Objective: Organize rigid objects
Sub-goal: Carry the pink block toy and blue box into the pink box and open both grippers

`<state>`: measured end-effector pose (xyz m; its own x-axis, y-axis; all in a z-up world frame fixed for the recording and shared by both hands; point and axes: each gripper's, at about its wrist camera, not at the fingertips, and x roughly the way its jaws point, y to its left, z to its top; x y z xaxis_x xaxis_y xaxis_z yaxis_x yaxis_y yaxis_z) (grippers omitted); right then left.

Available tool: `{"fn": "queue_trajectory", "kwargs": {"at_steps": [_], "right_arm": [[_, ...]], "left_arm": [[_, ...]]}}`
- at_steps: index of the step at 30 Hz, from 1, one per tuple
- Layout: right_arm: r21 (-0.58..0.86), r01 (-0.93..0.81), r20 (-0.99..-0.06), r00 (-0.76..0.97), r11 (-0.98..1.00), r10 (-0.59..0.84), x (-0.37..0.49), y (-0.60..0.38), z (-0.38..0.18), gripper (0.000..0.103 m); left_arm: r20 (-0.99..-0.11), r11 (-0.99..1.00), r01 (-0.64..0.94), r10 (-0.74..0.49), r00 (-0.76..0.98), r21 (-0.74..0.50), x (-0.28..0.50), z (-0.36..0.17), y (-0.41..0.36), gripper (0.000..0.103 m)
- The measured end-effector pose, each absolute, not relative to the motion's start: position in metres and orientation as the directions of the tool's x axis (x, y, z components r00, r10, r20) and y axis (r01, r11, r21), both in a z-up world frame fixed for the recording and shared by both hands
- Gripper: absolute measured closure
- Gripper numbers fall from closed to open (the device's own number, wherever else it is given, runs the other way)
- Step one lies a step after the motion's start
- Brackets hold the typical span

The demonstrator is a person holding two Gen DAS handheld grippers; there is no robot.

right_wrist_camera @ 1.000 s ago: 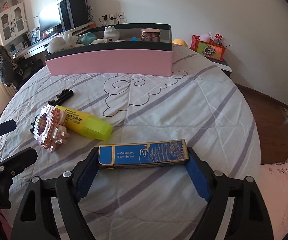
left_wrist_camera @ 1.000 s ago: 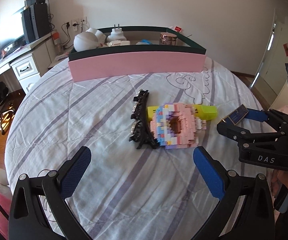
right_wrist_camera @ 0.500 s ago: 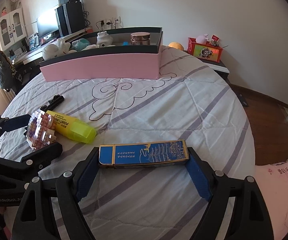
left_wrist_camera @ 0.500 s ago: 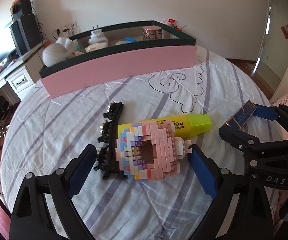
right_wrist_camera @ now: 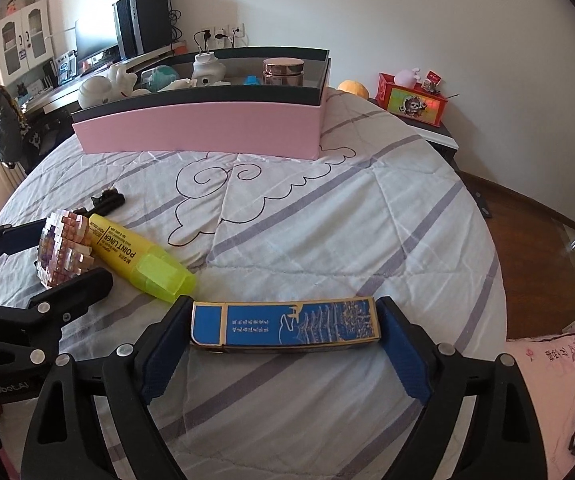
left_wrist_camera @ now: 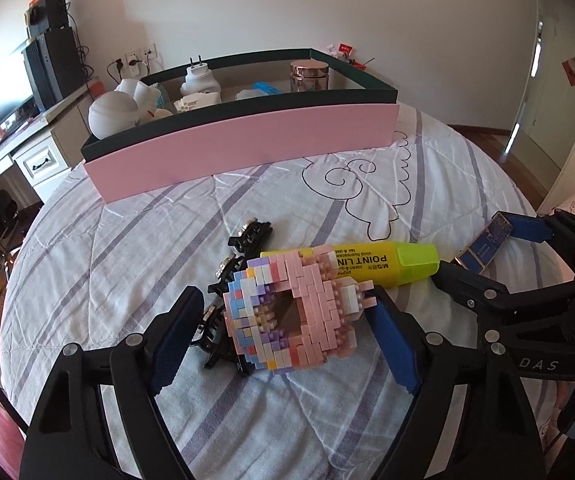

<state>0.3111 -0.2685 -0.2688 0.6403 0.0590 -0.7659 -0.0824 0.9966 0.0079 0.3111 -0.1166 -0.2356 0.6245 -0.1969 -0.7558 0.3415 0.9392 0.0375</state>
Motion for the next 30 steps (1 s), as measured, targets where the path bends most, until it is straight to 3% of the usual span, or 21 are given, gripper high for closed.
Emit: {"fn": "queue_trajectory", "kwargs": {"at_steps": [1, 8, 13, 30], "right_arm": [[0.01, -0.085, -0.763, 0.643, 0.996, 0.062, 0.31, -0.269, -0.268, 0.018], [0.038, -0.095, -0.739, 0.667, 0.995, 0.092, 0.294, -0.263, -0.263, 0.02], [0.109, -0.113, -0.654, 0.74, 0.988, 0.157, 0.27, -0.252, -0.238, 0.02], [0.055, -0.163, -0.418, 0.892, 0.985, 0.171, 0.2, -0.184, -0.146, 0.02]], "left_arm": [[-0.751, 0.94, 0.338, -0.189, 0.632, 0.048, 0.31, -0.233, -0.117, 0.035], [-0.756, 0.947, 0.322, -0.221, 0.616, -0.014, 0.302, -0.235, -0.097, 0.035], [-0.723, 0.952, 0.3, -0.246, 0.646, -0.057, 0.286, -0.219, -0.075, 0.035], [-0.451, 0.989, 0.148, -0.122, 0.884, 0.022, 0.199, -0.126, -0.026, 0.035]]}}
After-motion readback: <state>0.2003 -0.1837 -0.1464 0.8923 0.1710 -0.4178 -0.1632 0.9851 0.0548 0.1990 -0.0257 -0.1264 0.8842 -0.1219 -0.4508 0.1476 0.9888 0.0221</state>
